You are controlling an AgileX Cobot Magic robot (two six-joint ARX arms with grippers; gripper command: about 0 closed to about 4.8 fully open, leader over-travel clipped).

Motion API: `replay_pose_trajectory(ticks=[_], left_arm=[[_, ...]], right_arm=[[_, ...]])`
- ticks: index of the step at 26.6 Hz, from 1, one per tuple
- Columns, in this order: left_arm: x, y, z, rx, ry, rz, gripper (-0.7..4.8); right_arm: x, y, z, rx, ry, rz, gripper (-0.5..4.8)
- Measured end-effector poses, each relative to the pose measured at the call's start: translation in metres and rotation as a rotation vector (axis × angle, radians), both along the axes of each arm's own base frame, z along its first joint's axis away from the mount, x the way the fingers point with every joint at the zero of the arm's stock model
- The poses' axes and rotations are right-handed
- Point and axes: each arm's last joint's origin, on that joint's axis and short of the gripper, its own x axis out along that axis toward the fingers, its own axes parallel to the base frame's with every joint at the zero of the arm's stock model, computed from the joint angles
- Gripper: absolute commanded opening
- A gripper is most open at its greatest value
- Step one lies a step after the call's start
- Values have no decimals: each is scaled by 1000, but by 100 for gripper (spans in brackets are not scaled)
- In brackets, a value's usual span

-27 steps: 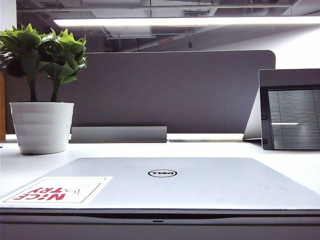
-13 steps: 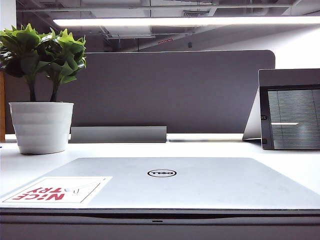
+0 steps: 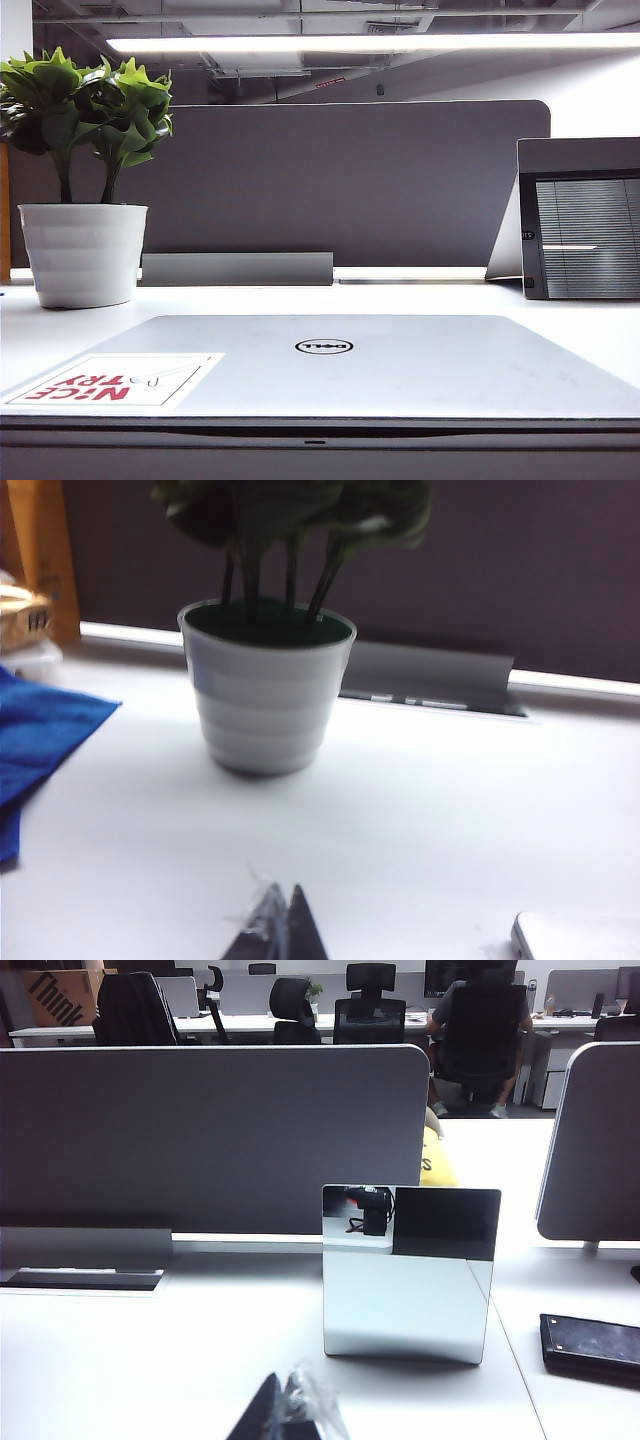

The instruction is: Close the laptop lid.

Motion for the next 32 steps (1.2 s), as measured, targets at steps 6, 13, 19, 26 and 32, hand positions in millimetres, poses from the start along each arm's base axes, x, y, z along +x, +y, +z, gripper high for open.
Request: replay_pose_trajectory(ticks=[6,13,19,26,32], left_arm=[[2,-2,-6,-3,3,22,-5],[1,-2,-5,-3,-4,26,-5],[1,-2,-5,-3,-3,26,-5],[1,-2,-5,-3,-3,29,-5],[1,-2,-5,-3,-3,29,-5]], right_arm=[[0,0,0,0,0,0,-5],[-1,0,0,0,-1,0,-5],[-1,0,0,0,-2,0,-4],[-1,0,0,0,-1,0,-4],[-1,0,0,0,-1,0,-4]])
